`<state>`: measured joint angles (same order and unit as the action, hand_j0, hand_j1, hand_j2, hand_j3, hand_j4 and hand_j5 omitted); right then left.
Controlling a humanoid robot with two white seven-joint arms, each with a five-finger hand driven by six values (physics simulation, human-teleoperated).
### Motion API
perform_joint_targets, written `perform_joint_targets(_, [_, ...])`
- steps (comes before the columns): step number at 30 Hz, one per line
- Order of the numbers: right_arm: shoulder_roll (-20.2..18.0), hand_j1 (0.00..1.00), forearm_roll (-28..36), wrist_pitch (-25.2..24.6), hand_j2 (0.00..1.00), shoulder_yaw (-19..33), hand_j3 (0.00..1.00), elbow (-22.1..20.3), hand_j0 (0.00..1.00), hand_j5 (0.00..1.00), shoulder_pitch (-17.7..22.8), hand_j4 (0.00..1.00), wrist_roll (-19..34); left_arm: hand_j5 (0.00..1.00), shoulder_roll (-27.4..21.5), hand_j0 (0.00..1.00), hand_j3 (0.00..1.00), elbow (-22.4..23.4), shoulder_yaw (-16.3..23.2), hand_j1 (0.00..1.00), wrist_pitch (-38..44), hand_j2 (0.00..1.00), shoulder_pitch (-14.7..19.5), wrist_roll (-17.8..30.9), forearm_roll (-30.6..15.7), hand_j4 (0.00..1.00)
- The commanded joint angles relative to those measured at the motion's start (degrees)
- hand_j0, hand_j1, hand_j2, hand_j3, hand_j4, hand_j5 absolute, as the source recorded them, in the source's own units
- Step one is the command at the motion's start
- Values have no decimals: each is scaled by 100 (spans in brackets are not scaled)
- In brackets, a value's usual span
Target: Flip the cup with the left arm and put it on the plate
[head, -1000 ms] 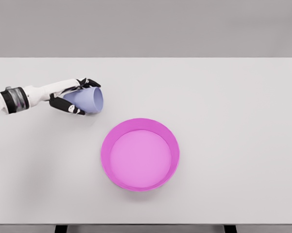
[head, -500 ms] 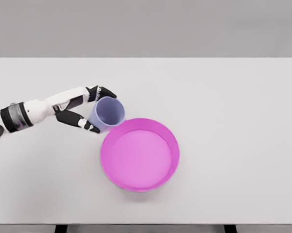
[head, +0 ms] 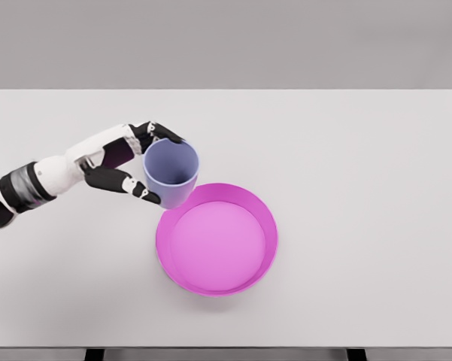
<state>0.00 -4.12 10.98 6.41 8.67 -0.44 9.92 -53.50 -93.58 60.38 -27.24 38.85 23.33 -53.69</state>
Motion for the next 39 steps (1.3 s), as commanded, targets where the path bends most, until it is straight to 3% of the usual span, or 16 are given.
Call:
perform_joint_targets(1, [0,100,-1,1,100,0,100,-5,100,100,0,100,1,61,24,61,61,-108,0,61,-1,61,0,-12,-80,61])
perform_joint_targets(12, [0,100,-1,1,100,0,100,3,100,100,0,100,1,59,868,59,59,-125,71,59,52,59,-264,-56,25,59])
perform_joint_targets(28, [0,100,-1,1,100,0,100,-5,100,100,0,100,1,59,1026,59,59,-11,97,59,140,59,-510,-56,324,59])
perform_joint_targets(39, [0,100,-1,1,100,0,100,4,100,100,0,100,1,59,1580,59,59,745,115,59,175,59,-510,-56,693,59])
